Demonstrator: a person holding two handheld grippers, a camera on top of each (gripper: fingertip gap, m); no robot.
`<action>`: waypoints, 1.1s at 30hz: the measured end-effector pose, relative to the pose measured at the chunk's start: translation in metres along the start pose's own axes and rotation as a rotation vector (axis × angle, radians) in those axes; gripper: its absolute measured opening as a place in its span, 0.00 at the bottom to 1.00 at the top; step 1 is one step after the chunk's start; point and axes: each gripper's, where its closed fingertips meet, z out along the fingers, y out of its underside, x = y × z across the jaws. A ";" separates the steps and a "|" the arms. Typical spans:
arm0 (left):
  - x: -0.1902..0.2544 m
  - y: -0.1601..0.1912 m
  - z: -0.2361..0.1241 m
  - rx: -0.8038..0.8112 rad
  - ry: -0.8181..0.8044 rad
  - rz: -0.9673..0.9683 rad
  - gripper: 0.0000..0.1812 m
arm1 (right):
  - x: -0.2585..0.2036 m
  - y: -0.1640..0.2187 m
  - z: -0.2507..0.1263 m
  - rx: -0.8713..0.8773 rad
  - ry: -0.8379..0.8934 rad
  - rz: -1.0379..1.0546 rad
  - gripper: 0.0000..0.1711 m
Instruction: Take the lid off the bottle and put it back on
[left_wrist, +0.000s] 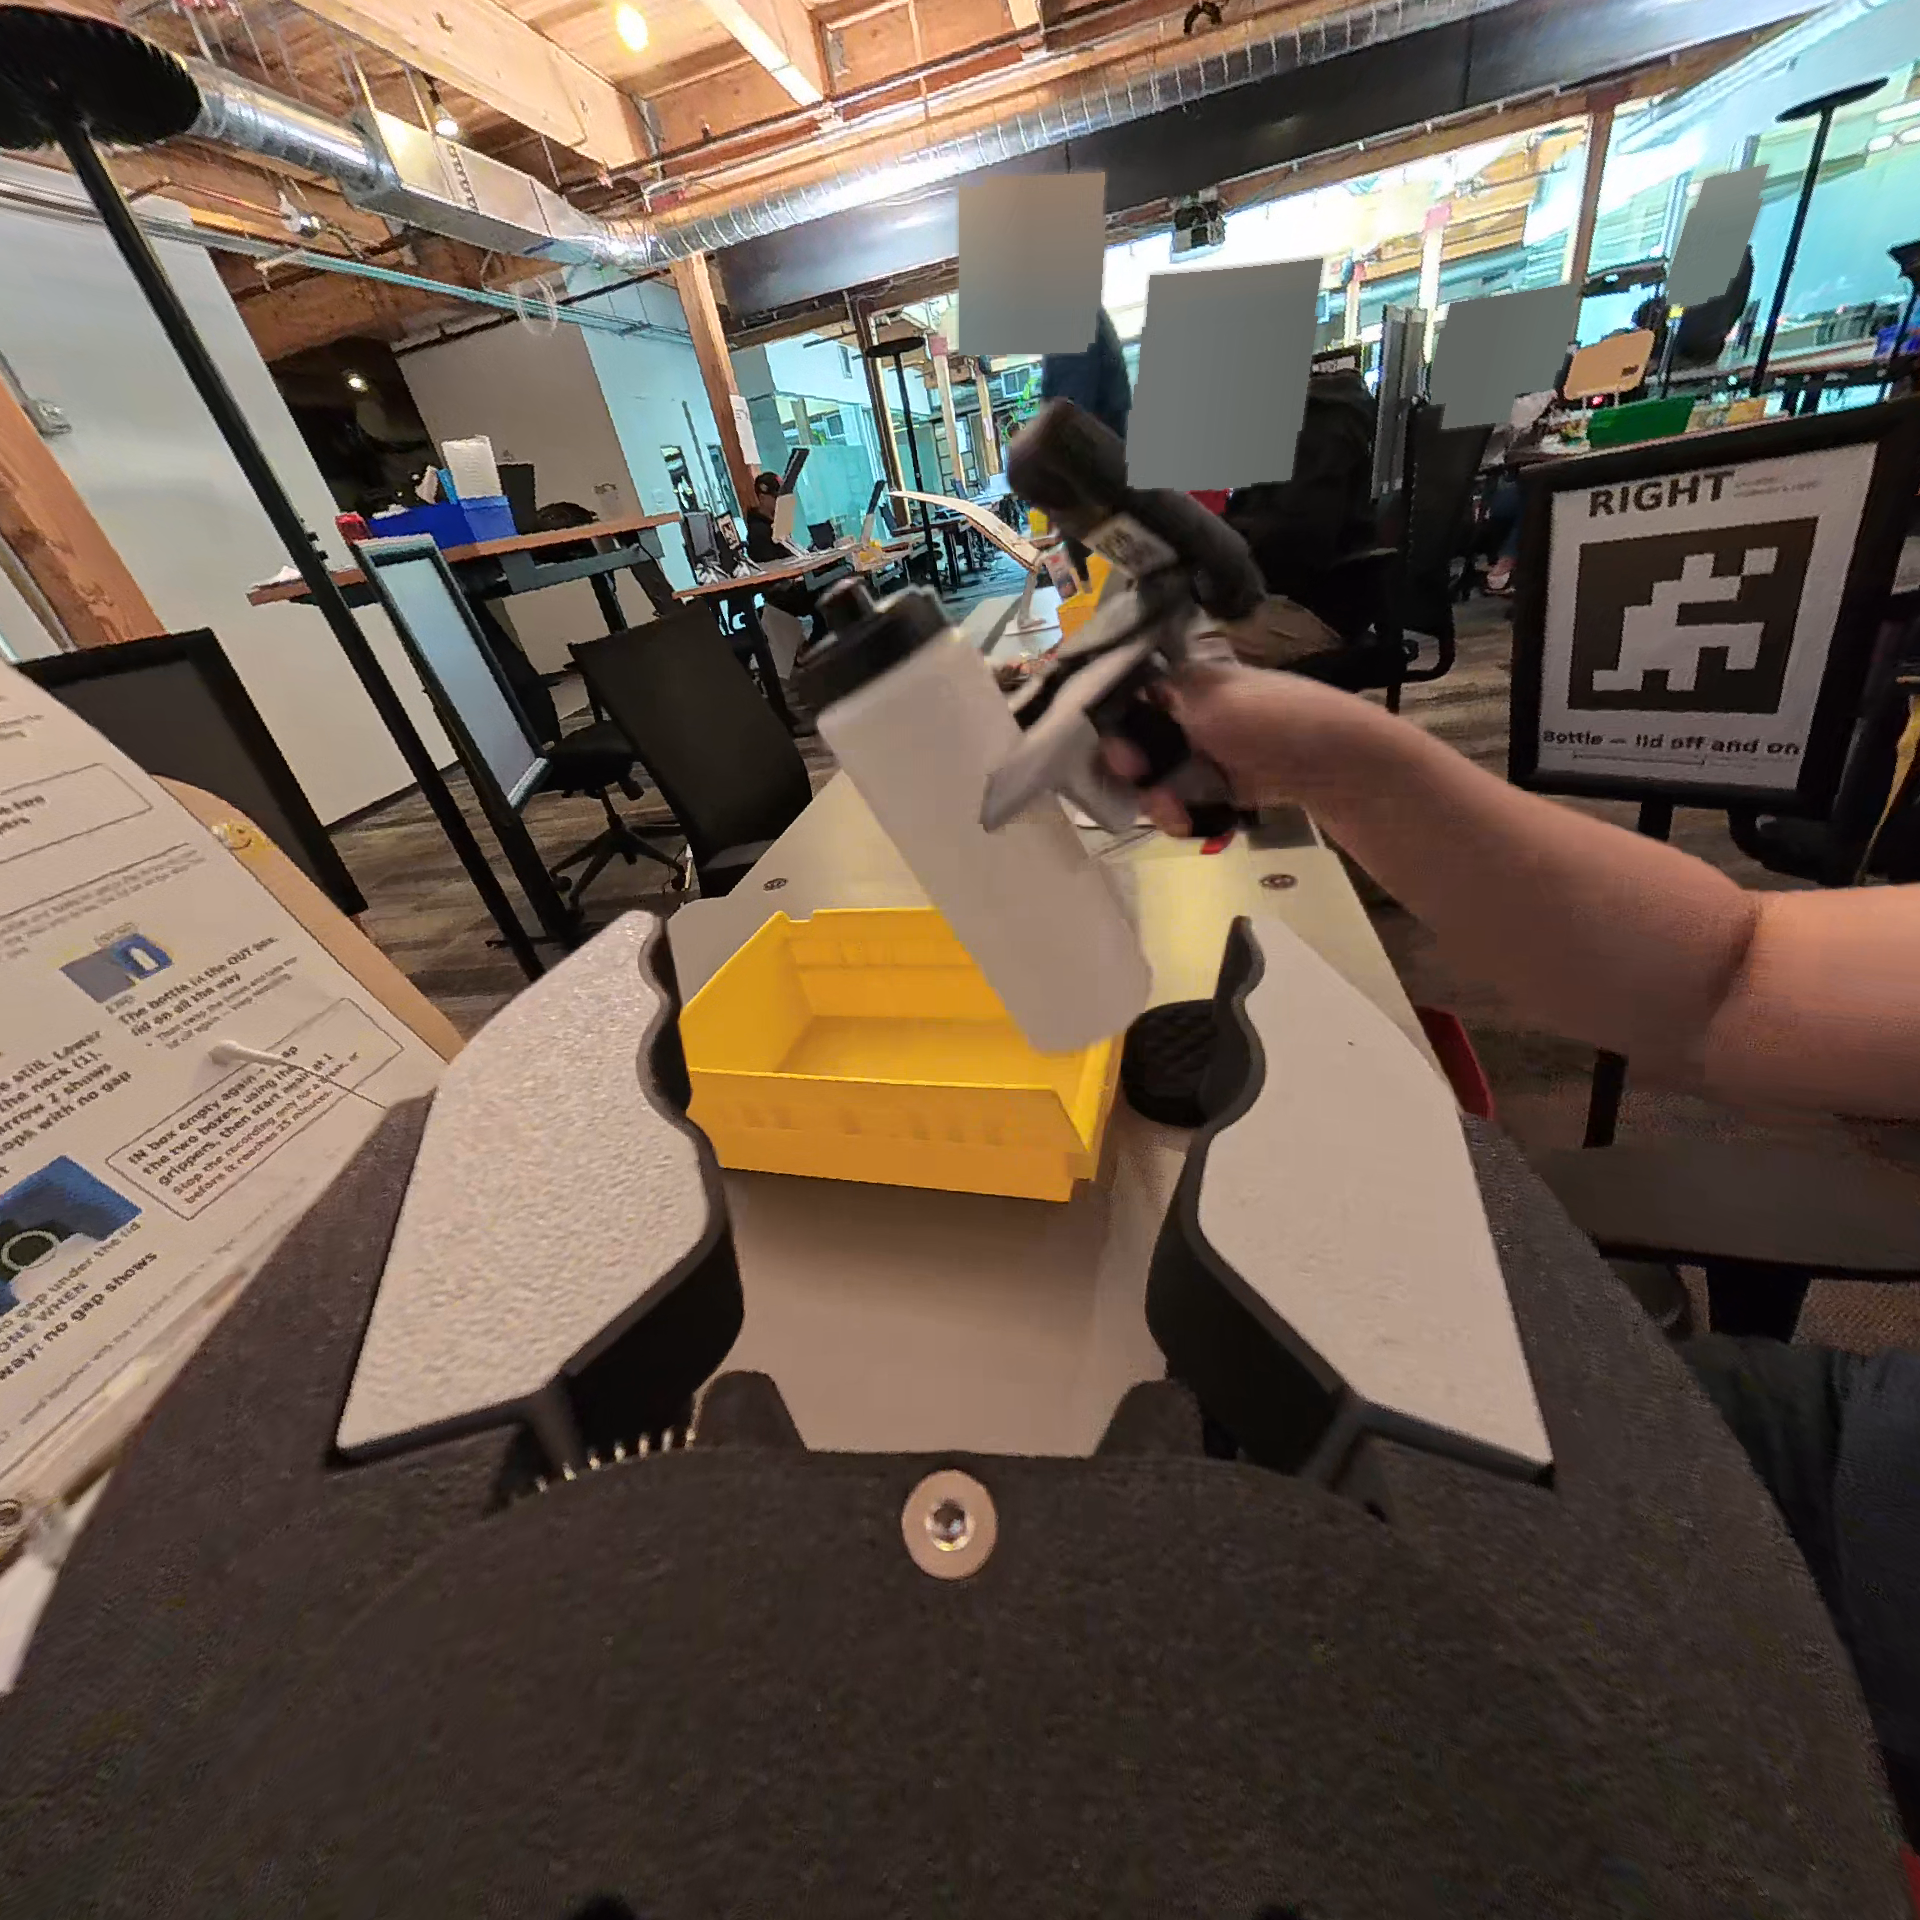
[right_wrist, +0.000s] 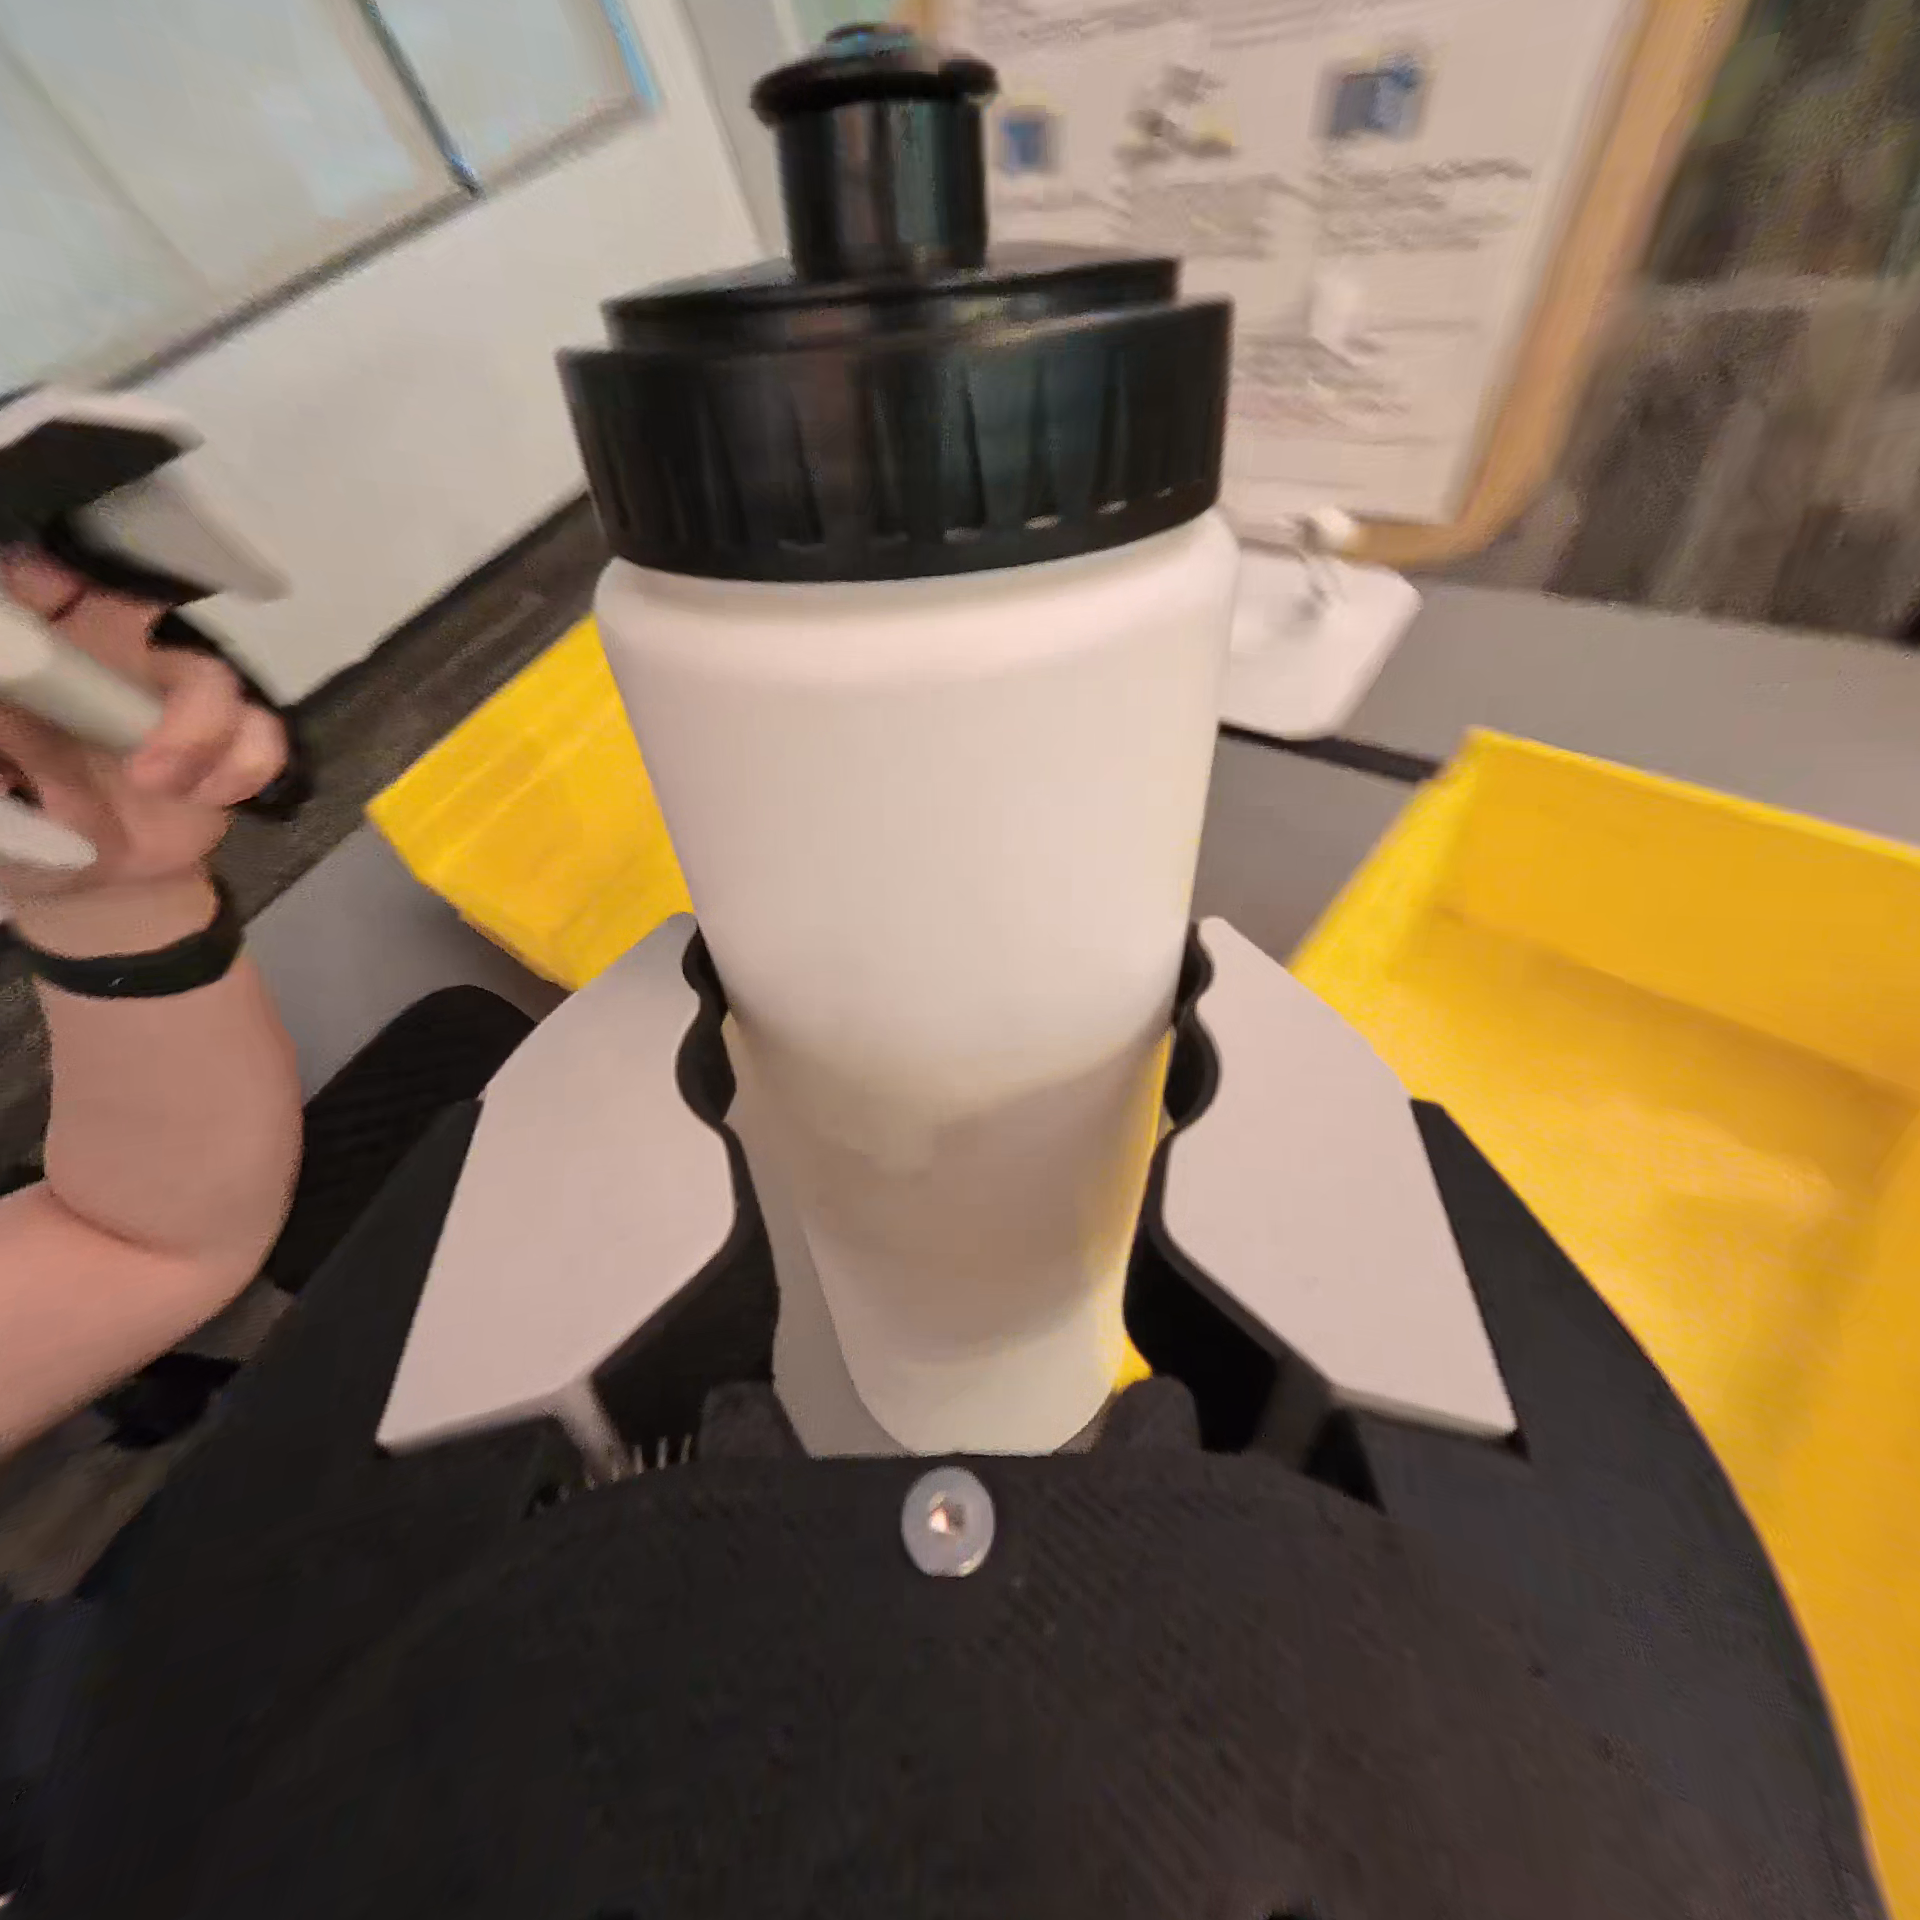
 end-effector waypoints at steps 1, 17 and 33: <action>-0.001 0.001 0.000 -0.002 0.004 -0.021 0.54 | 0.025 -0.002 -0.008 -0.072 0.043 0.066 0.49; -0.022 0.047 0.013 -0.189 -0.033 -0.138 0.54 | 0.213 0.142 0.060 -0.756 0.355 0.582 0.49; -0.075 0.074 -0.023 -0.344 -0.272 -0.178 0.52 | 0.227 0.116 0.048 -0.636 0.335 0.249 0.49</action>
